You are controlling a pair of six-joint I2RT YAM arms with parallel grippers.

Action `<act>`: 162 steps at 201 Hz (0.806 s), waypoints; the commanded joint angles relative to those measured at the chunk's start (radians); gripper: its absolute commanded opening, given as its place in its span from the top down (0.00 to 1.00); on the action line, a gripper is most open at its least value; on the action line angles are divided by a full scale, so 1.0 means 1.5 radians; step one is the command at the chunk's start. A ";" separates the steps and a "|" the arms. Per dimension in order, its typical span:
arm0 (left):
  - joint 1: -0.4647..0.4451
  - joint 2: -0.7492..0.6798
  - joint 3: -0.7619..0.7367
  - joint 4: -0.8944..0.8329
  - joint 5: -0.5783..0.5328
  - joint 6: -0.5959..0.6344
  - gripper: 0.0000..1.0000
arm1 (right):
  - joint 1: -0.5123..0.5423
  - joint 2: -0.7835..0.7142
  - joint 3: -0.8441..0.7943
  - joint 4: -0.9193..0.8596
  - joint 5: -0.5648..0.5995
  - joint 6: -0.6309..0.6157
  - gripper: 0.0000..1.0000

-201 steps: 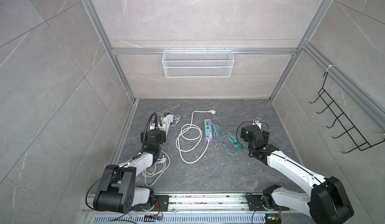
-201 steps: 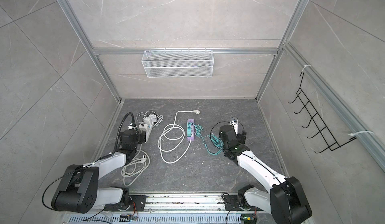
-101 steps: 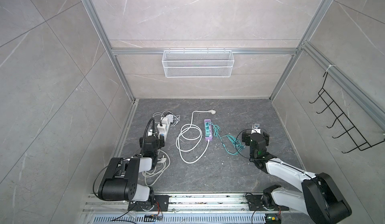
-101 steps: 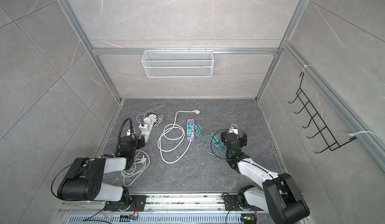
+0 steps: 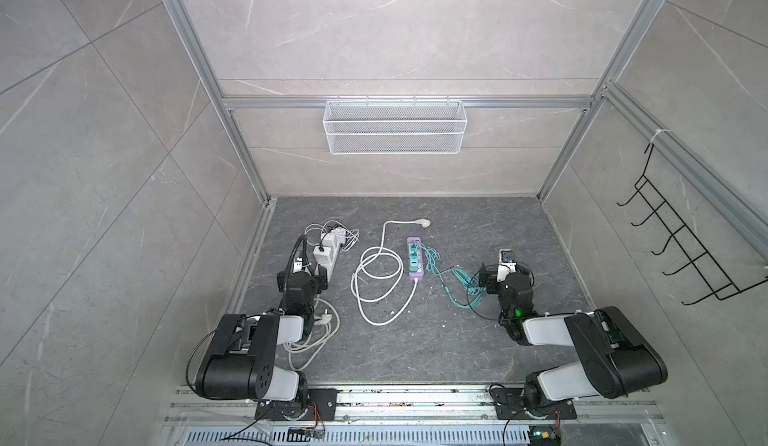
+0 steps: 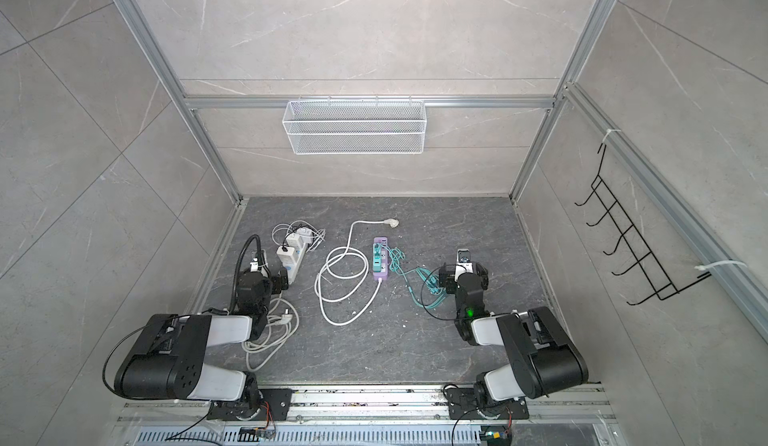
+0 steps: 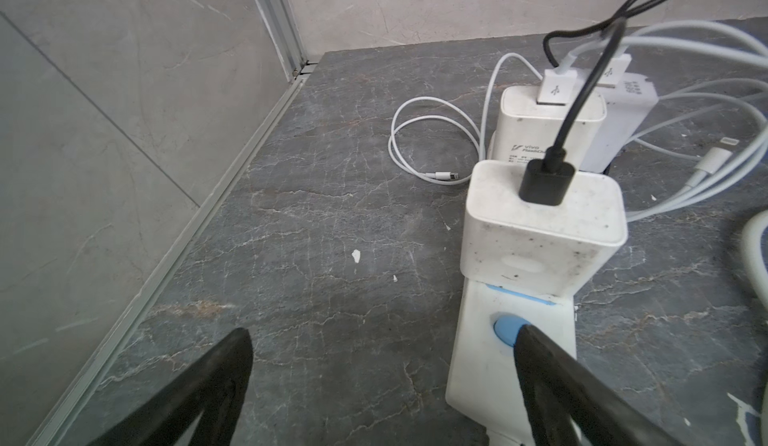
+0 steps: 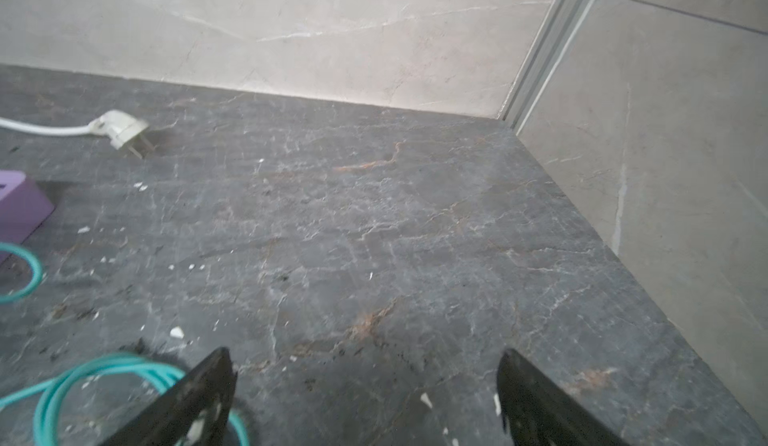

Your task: Insert the plug

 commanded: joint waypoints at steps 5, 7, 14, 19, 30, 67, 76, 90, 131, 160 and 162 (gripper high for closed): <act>0.004 0.024 -0.019 0.106 0.000 -0.017 0.00 | -0.007 -0.004 0.045 -0.085 -0.040 0.022 0.01; 0.004 0.036 -0.021 0.122 0.002 -0.013 0.00 | -0.011 -0.003 0.044 -0.082 -0.047 0.022 0.01; 0.001 0.078 -0.022 0.199 -0.012 0.011 0.00 | -0.013 0.024 0.036 -0.019 -0.048 0.014 0.01; 0.001 0.084 -0.023 0.202 -0.013 0.013 0.00 | -0.014 0.029 0.035 -0.003 -0.050 0.012 0.01; 0.003 0.040 -0.004 0.083 -0.001 -0.014 0.00 | -0.015 0.003 0.046 -0.076 -0.056 0.022 0.01; 0.010 0.045 0.008 0.077 -0.001 -0.017 0.00 | -0.015 0.010 0.042 -0.051 -0.053 0.020 0.01; 0.010 0.050 0.007 0.089 -0.004 -0.015 0.00 | -0.016 0.014 0.040 -0.038 -0.052 0.018 0.01; 0.010 0.043 0.009 0.072 0.000 -0.018 0.00 | -0.016 0.009 0.042 -0.054 -0.053 0.020 0.01; 0.010 0.047 0.010 0.076 -0.003 -0.018 0.00 | -0.016 0.014 0.046 -0.054 -0.053 0.020 0.01; 0.010 0.046 0.013 0.070 -0.002 -0.018 0.00 | -0.017 0.013 0.049 -0.061 -0.053 0.022 0.01; 0.010 0.046 0.013 0.070 -0.002 -0.018 0.00 | -0.017 0.014 0.050 -0.062 -0.054 0.022 0.01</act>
